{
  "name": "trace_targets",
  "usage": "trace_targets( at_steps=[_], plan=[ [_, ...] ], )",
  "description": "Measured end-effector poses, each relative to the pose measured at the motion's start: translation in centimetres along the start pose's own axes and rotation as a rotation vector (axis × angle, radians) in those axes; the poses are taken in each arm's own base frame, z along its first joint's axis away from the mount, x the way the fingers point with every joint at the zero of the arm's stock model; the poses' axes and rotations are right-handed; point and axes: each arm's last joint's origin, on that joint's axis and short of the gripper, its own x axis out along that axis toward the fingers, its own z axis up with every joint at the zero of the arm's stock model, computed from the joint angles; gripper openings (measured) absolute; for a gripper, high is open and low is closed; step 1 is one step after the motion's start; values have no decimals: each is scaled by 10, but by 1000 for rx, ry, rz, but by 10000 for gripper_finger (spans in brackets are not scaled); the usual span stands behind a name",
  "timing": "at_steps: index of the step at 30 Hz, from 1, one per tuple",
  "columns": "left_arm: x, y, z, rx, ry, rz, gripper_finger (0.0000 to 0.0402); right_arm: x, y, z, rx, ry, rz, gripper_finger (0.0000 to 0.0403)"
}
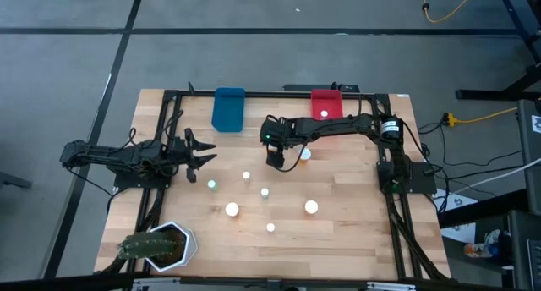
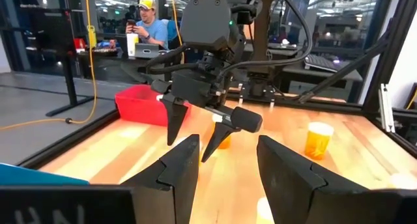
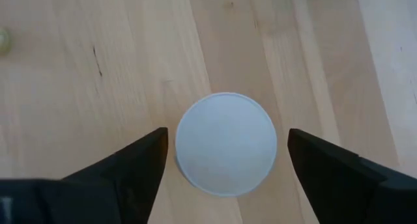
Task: Pick and place medicine bottles into bin by pill shape (circle, oval)
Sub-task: Put the big orange pill bottle into the blue bin
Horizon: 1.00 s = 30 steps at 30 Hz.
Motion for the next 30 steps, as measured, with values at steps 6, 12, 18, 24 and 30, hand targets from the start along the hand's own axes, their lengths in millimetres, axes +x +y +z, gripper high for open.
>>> trace_targets(
  at_steps=[6, 12, 18, 24, 30],
  plan=[
    [0, 0, -1, 3, 14, 1, 147, 0, 0, 0, 0, 0, 0, 300],
    [0, 0, -1, 3, 9, 1, 147, 0, 0, 0, -3, -1, 0, 280],
    [0, 0, 0, 5, 4, 1, 147, 0, 0, 4, 4, -39, 0, 263],
    [0, 2, -4, 38, 39, 60, 147, 0, -3, 7, 11, -76, -54, 234],
    [0, 5, -6, 31, 56, 170, 147, 0, -3, 7, 10, -69, -59, 209]
  ],
)
